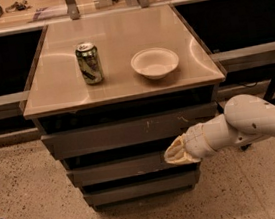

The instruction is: Close top drawer

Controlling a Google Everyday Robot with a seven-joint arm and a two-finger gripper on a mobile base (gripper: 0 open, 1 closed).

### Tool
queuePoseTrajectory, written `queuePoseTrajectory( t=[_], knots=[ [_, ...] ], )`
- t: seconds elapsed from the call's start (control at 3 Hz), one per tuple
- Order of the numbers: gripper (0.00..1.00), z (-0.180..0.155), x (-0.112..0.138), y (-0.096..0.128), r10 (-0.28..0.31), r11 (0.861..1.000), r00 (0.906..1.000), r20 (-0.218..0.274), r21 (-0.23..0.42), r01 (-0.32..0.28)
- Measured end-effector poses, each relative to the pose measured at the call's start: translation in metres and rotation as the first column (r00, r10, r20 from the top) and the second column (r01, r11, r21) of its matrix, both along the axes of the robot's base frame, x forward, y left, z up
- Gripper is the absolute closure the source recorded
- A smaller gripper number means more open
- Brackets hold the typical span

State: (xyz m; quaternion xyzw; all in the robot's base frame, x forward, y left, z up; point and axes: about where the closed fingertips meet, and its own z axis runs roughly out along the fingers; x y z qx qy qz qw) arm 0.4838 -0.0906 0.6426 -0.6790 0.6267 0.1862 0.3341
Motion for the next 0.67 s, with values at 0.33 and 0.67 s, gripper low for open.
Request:
queuePoseTrajectory(
  t=[0.33,0.67],
  knots=[
    [0.36,0.036,0.011,-0.005,0.010,1.000,0.9985,0.053,-0.004,-0.010],
    [0.12,0.100,0.027,-0.024,-0.004,1.000,0.9884,0.152,-0.017,0.006]
  ],
)
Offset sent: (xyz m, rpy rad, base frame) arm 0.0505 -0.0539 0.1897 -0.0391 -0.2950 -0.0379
